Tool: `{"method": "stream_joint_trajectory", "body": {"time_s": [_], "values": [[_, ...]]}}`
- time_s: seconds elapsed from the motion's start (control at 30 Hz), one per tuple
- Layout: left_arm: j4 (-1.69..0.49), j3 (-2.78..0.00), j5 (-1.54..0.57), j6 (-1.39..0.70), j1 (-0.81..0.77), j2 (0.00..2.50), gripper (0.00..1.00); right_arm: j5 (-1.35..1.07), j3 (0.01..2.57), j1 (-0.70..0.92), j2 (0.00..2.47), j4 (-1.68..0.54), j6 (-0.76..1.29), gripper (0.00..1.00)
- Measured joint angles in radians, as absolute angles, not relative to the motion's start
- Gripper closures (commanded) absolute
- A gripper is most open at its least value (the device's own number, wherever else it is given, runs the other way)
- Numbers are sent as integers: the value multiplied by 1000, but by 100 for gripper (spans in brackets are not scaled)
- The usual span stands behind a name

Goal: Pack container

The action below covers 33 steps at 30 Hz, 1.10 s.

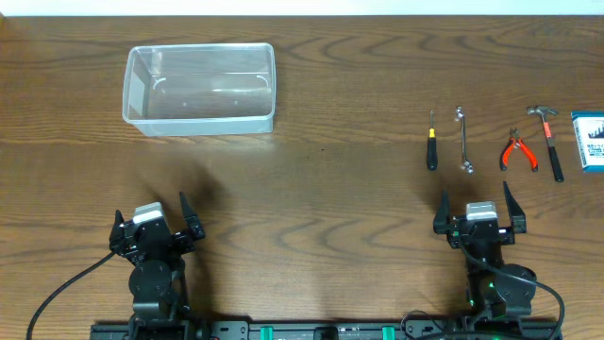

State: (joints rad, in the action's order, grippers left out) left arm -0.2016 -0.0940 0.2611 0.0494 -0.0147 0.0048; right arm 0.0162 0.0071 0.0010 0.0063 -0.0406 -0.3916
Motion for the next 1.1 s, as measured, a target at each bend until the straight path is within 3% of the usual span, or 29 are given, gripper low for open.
{"method": "stream_joint_trajectory", "body": {"time_s": [1.1], "values": [[-191, -90, 265, 60, -41, 5, 2, 28, 7, 1, 8, -67, -392, 1]]}}
